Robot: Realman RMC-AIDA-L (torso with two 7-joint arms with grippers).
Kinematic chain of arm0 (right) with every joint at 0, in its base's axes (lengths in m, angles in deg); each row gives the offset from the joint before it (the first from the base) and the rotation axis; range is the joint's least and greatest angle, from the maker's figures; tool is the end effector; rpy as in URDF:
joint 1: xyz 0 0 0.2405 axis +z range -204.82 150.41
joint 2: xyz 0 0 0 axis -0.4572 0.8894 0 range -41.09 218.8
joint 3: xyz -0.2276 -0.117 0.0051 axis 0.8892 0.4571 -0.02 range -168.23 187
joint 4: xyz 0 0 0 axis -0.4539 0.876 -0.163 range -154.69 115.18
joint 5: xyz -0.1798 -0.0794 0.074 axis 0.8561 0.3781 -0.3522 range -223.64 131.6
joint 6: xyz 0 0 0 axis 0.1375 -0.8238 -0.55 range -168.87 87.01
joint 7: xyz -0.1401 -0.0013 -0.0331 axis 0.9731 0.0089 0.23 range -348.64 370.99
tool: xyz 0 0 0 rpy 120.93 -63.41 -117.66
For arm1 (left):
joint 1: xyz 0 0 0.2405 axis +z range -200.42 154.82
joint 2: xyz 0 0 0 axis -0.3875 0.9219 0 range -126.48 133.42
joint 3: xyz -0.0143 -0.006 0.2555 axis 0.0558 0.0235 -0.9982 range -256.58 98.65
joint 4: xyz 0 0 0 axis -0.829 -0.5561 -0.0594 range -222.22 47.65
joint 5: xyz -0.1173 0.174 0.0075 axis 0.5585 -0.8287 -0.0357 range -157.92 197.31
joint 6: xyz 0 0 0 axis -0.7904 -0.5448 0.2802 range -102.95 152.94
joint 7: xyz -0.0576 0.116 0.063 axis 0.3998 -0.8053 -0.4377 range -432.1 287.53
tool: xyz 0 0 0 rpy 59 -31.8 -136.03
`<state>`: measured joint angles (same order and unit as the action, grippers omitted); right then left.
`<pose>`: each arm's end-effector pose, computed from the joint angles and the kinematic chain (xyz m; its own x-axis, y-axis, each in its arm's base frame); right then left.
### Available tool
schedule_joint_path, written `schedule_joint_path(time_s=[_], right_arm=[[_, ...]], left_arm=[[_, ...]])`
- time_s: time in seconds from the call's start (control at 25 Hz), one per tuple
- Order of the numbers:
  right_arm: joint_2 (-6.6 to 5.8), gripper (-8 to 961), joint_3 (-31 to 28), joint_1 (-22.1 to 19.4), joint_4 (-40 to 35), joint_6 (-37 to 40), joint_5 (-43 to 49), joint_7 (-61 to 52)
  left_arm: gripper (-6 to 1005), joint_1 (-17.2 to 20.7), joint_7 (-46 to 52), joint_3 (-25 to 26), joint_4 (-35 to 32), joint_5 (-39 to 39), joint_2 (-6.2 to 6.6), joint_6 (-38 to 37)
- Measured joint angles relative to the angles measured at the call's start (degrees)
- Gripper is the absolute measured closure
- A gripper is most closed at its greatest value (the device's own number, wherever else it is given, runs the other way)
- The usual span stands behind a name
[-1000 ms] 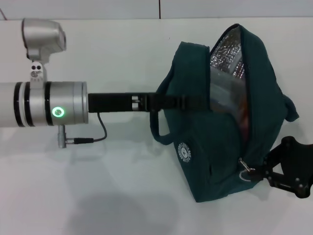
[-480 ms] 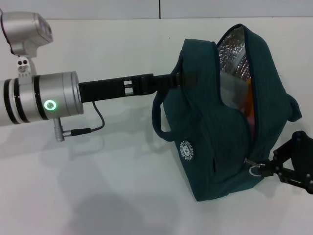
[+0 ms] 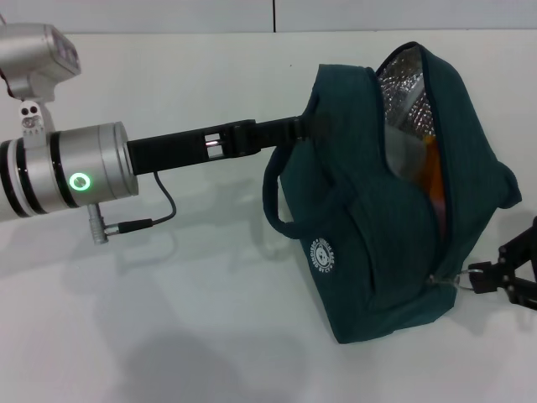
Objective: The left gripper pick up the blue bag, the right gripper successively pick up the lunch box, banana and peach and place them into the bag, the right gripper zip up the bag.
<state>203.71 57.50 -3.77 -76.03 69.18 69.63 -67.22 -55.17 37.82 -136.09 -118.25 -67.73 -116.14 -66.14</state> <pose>0.2566 0.2819 0.0539 0.9328 -0.1426 -0.3310 -0.1543 -0.9880 -0.0092 -0.1987 0.3299 -0.0242 0.3345 0.7412 0.5820 0.6565 -0.6263 0.4204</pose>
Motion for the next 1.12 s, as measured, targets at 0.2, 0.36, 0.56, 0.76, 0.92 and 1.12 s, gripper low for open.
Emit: schedule_joint_path(time_s=[0.2, 0.36, 0.56, 0.76, 0.92, 1.12], right_arm=[[0.09, 948, -0.3, -1.1, -2.4, 0.4, -1.0, -0.8], [0.35, 948, -0.4, -1.5, -2.2, 0.2, -4.7, -0.5], [0.46, 948, 0.0, -0.7, -1.5, -2.2, -10.9, -0.2], [0.45, 948, 0.1, 1.3, -1.2, -3.9, -15.3, -0.5], [0.45, 947, -0.2, 3.2, -0.8, -5.7, -16.8, -1.9], [0.45, 947, 0.1, 5.7, -0.8, -7.4, -17.5, -3.3]], left_arm=[[108, 0.1, -0.1, 0.0, 0.1, 0.1, -0.01, -0.1], [109, 0.3, -2.3, 0.0, 0.1, 0.8, -0.01, -0.4], [110, 1.8, -6.7, 0.0, -0.3, 3.3, 0.12, -0.5], [110, 3.3, -10.5, 0.0, -0.5, 5.2, 0.32, -0.4], [111, 4.5, -12.5, 0.0, -0.5, 5.5, 0.42, -0.4], [112, 6.6, -15.2, 0.0, -0.5, 5.6, 0.47, -0.6]])
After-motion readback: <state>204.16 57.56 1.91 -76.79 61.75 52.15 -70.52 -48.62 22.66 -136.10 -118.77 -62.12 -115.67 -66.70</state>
